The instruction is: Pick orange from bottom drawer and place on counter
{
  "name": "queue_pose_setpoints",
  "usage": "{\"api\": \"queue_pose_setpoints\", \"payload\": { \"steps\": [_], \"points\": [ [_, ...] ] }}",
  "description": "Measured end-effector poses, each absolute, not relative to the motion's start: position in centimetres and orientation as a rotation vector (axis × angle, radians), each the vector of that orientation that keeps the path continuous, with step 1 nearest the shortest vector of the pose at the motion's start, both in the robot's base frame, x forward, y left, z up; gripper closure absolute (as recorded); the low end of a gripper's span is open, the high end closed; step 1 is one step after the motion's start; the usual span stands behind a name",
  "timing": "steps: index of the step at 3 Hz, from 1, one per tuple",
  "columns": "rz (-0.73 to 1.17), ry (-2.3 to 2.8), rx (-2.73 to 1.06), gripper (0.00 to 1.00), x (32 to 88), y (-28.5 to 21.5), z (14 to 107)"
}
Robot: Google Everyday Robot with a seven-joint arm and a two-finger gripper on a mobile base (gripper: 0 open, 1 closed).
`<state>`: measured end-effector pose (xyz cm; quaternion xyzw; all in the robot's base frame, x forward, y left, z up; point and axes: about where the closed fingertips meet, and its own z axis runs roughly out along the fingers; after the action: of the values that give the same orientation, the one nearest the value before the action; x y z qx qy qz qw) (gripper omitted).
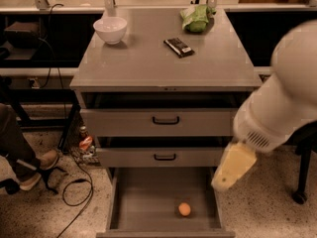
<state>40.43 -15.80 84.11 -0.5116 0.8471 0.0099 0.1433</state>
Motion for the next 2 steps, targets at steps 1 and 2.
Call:
{"api": "queue_pose_setpoints", "payload": {
  "steps": [1,2],
  "points": [
    [0.053,2.508,-1.484,0.00,38.70,-16.11,80.82],
    [0.062,2.512,-1.470,0.00,38.78,-16.17,80.58]
  ]
}}
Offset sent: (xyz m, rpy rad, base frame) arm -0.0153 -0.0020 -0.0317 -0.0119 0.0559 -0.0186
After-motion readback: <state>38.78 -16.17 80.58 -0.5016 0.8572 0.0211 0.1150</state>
